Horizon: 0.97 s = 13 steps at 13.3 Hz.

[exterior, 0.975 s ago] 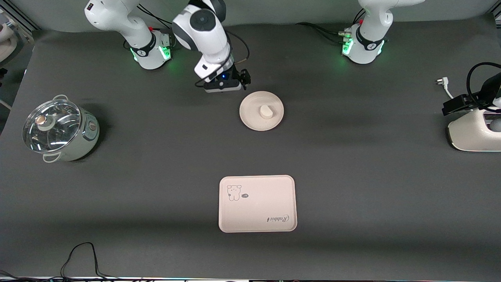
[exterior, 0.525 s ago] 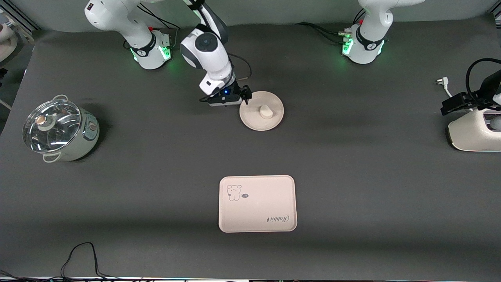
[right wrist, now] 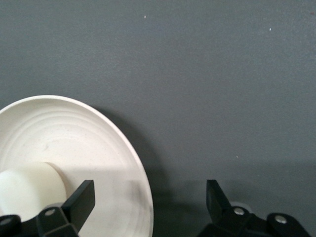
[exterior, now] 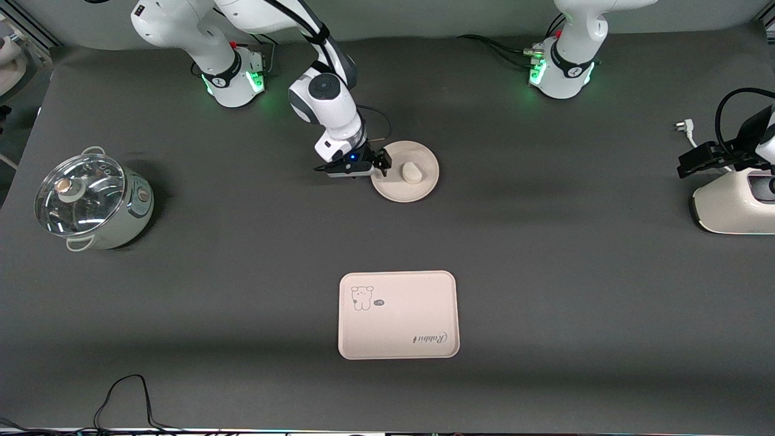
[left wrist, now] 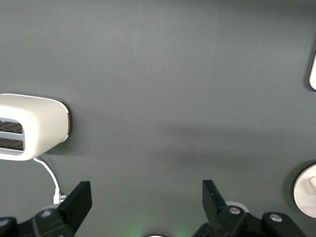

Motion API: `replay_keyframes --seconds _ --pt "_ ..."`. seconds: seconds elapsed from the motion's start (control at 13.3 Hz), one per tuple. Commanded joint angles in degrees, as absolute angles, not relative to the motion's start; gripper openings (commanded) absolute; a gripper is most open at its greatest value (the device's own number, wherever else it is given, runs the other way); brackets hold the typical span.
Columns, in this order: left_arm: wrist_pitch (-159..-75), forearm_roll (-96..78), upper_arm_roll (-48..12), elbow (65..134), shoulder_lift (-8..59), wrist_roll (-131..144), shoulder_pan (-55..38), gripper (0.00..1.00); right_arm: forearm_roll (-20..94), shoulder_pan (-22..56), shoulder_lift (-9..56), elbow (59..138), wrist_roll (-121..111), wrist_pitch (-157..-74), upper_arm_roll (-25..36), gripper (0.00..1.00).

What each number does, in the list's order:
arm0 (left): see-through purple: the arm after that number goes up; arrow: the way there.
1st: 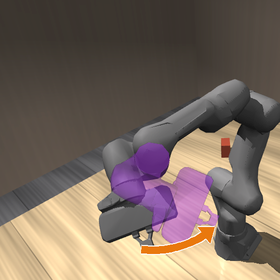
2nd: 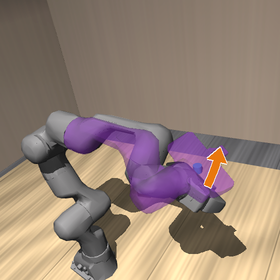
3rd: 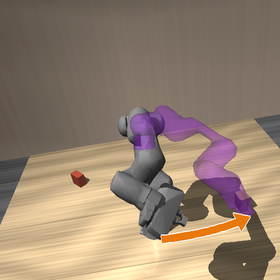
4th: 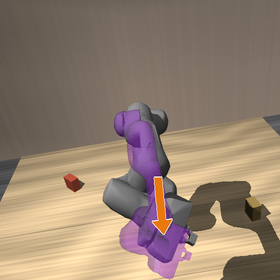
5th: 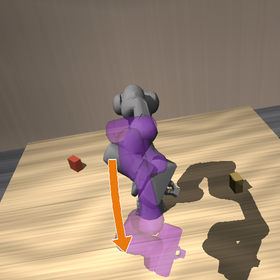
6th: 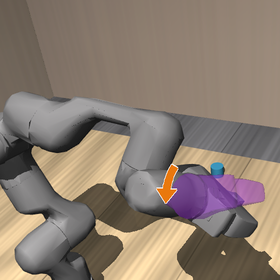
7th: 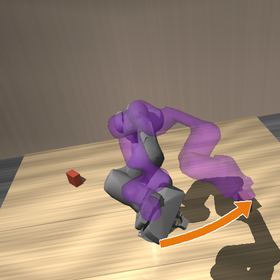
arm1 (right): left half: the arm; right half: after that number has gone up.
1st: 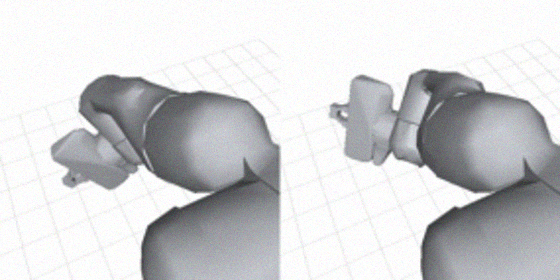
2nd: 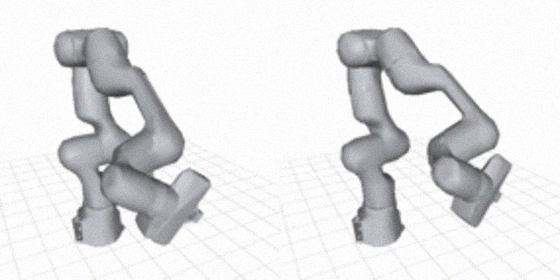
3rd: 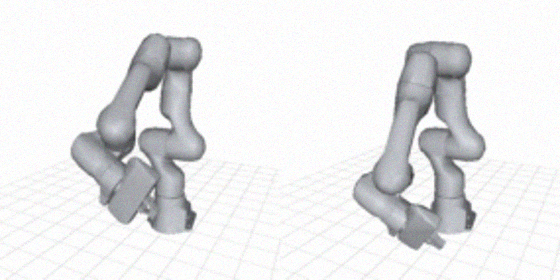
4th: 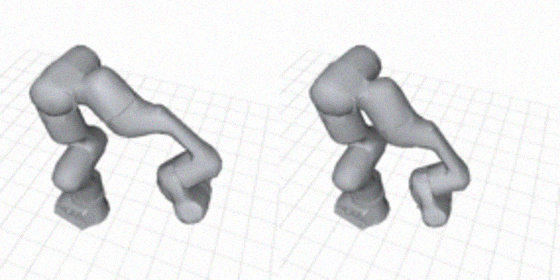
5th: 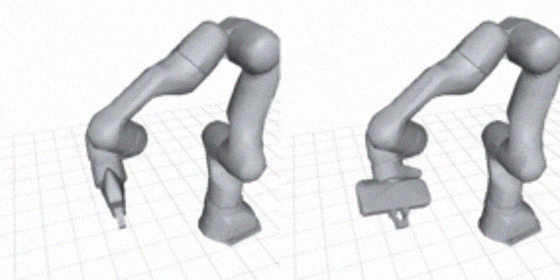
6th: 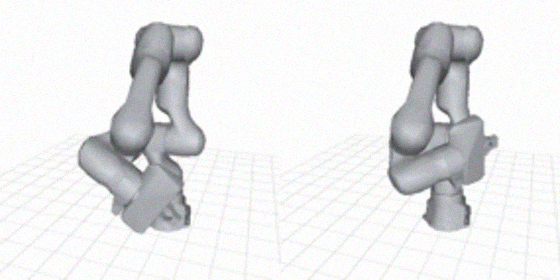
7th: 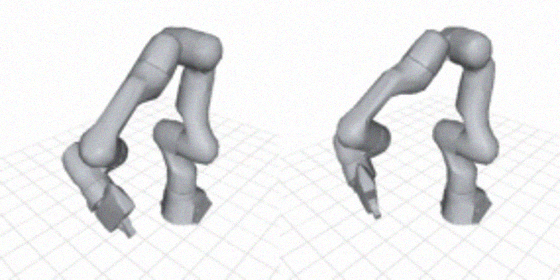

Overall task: Place bun in plate and plate on tray
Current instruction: 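Lower the right gripper to the plate rim and grip it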

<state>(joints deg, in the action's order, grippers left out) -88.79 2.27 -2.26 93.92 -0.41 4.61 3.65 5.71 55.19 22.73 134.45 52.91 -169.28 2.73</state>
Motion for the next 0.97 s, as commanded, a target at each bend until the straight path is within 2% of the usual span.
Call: replay_keyframes --seconds 0.0,0.3,0.38,0.53,0.9 --pt "-89.3 2.5 -2.2 94.0 -1.7 5.3 3.3 1.0 6.1 56.2 22.9 133.9 54.8 -170.1 3.2 0.94" --pt "-89.2 2.2 -2.2 94.0 -1.1 5.4 3.3 1.0 6.1 56.2 23.0 133.8 54.8 -170.2 3.2 0.75" --pt "-89.2 2.2 -2.2 94.0 -1.1 5.4 3.3 1.0 6.1 56.2 23.5 133.8 54.8 -170.6 3.2 0.74" --pt "-89.0 2.0 -2.1 93.6 -1.1 5.3 3.5 1.0 6.1 56.2 24.3 133.8 54.8 -172.1 3.2 0.64" --pt "-88.2 1.8 -2.0 92.8 -1.2 5.4 3.4 1.0 6.1 56.2 24.2 133.8 54.8 -172.2 3.2 0.24"
